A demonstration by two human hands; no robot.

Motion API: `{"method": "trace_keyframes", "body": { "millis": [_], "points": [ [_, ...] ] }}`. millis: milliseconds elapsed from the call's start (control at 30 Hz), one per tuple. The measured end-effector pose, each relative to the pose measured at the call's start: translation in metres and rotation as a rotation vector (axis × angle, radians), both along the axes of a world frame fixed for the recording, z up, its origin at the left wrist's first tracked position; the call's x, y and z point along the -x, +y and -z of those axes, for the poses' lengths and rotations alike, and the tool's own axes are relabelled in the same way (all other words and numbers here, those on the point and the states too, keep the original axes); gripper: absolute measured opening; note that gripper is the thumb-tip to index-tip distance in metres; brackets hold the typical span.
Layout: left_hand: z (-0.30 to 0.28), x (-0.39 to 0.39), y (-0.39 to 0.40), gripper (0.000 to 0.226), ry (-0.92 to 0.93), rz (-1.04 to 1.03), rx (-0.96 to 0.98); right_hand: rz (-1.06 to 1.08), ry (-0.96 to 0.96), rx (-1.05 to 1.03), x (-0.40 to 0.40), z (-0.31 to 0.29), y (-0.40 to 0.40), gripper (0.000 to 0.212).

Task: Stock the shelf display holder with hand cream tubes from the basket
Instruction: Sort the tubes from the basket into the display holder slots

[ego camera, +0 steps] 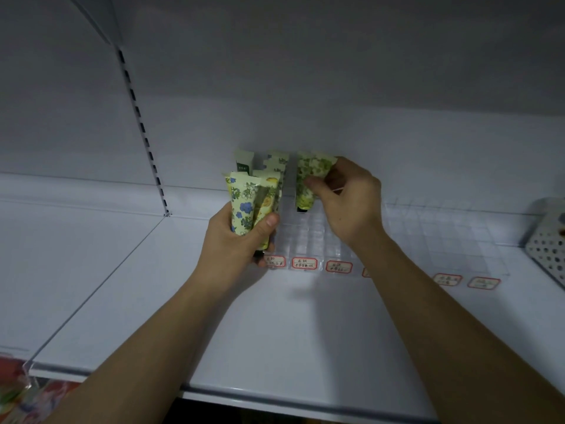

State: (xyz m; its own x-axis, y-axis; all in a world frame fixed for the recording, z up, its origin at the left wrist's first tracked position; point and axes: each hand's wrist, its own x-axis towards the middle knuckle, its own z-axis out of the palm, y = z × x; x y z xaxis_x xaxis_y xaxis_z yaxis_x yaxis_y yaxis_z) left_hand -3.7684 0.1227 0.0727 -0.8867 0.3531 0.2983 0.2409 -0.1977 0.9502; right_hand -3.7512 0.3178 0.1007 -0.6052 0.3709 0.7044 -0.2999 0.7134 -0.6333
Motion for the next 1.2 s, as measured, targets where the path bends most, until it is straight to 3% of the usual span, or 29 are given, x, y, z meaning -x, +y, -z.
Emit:
{"method": "trace_keyframes", "body": {
  "millis": [133,333,700,800,900,967,1033,1133,1200],
  "points": [
    [0.001,0.000,0.000,0.043,0.001,0.015,-0.001,0.010,-0.004,-0.114,0.003,-0.001,-0.003,0.023],
    [0.002,-0.001,-0.001,0.041,-0.004,0.058,-0.016,0.077,-0.101,-0.185,0.006,-0.006,-0.006,0.019],
    [0.000,-0.003,-0.001,0.047,-0.026,0.097,-0.051,0.117,-0.224,-0.112,0.001,0.005,-0.011,0.020],
    [0.000,-0.005,0.000,0.047,-0.032,0.075,-0.051,0.126,-0.144,-0.027,-0.009,0.004,-0.017,0.017],
    [0.000,-0.004,-0.001,0.045,-0.019,0.091,-0.047,-0.015,0.024,0.095,-0.021,-0.013,-0.029,0.015],
    [-0.001,-0.004,-0.001,0.043,-0.019,0.109,-0.062,-0.242,-0.091,0.153,-0.025,-0.020,-0.035,0.028],
    [-0.003,-0.006,0.000,0.043,-0.021,0.115,-0.068,-0.463,-0.253,0.218,-0.026,-0.017,-0.040,0.016],
    [-0.005,-0.010,0.002,0.040,-0.026,0.121,-0.083,-0.470,-0.266,0.249,-0.022,-0.008,-0.039,0.003],
    [-0.005,-0.011,0.002,0.031,-0.034,0.092,-0.076,-0.411,-0.207,0.281,-0.021,-0.009,-0.035,0.009]
  ]
}}
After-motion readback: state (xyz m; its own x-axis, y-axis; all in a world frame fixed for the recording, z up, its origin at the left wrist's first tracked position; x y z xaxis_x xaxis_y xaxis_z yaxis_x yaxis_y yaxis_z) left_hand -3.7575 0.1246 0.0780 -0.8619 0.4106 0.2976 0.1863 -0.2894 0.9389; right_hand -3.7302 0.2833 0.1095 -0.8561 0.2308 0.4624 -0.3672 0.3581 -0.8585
